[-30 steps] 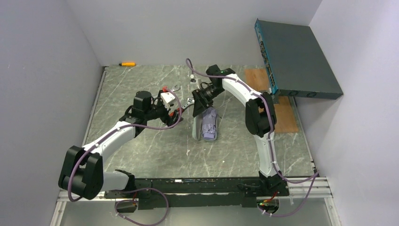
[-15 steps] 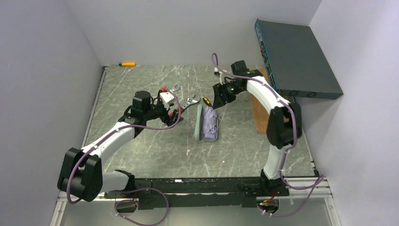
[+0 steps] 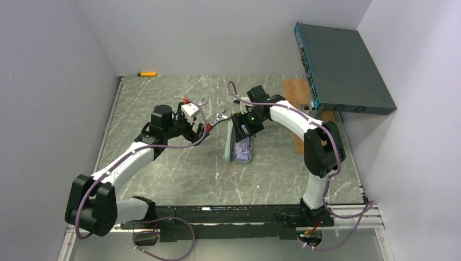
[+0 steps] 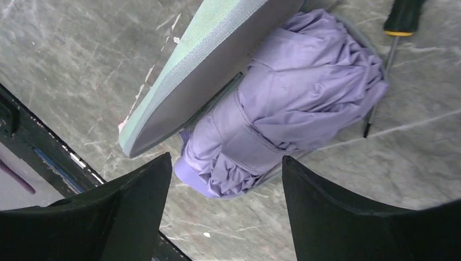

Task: Open the umbrella

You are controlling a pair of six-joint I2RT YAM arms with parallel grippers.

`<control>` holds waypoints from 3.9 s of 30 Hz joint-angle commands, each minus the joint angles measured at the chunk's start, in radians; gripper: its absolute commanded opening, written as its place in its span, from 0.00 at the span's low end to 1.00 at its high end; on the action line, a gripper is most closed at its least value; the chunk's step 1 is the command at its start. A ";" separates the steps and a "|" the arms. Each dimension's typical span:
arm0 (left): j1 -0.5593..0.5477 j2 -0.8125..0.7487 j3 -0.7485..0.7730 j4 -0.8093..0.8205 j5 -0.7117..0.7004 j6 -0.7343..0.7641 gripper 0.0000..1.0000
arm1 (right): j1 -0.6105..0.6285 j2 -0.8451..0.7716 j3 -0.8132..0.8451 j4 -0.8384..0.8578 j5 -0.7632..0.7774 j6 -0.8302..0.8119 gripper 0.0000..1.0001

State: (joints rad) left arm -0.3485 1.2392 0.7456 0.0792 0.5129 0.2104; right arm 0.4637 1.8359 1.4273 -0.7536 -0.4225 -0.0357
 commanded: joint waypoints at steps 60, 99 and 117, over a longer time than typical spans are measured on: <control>0.517 -0.287 0.028 -0.140 -0.118 -0.154 1.00 | 0.004 0.048 0.041 -0.011 0.091 0.012 0.00; 0.170 -0.054 0.458 -0.209 0.088 -0.417 0.96 | 0.237 -0.056 0.467 0.658 -0.105 0.268 0.00; 0.143 -0.012 0.416 -0.095 0.089 -0.370 0.00 | 0.263 -0.055 0.553 0.660 -0.035 0.272 0.50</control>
State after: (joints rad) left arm -0.2066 1.2480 1.1629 -0.1120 0.5026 -0.2054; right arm 0.7258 1.8469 1.8687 -0.2008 -0.3988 0.2241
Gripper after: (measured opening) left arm 0.229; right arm 0.291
